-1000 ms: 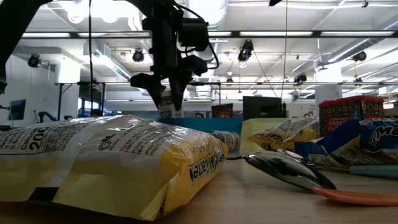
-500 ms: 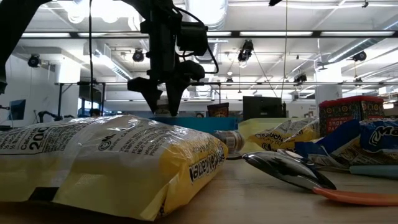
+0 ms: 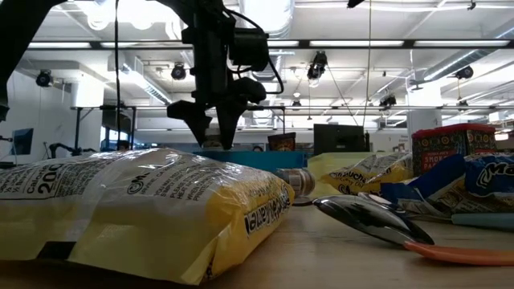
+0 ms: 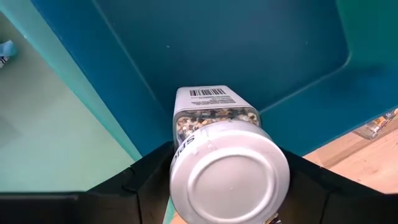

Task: Pick & Place Food Item
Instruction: Put the white seasoning bottle into the blue bin

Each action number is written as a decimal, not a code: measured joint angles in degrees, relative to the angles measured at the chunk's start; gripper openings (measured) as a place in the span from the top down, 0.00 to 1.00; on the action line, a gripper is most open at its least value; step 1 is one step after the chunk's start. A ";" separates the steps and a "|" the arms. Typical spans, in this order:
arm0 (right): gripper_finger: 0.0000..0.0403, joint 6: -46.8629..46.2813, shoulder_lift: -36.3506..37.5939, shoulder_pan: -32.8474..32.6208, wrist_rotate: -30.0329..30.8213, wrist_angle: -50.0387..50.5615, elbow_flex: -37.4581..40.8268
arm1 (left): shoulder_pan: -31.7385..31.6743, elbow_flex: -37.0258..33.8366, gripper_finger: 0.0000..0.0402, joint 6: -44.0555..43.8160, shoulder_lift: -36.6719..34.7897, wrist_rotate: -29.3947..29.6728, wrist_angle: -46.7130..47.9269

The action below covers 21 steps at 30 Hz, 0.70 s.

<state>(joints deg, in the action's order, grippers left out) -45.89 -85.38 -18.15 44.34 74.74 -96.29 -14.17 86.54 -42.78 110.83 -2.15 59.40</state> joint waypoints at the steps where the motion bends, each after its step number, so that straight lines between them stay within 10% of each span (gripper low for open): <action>1: 0.06 0.00 0.00 0.00 0.00 0.01 0.00 | 0.00 0.00 0.40 0.27 0.00 0.00 0.00; 21: 0.06 -0.68 0.00 0.00 -0.87 -0.07 0.00 | -0.87 -1.05 0.40 1.07 -5.79 -1.34 1.29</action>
<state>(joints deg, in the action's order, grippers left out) -46.57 -85.38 -18.15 43.46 74.67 -96.29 -15.05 85.49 -41.71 105.03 -3.49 60.69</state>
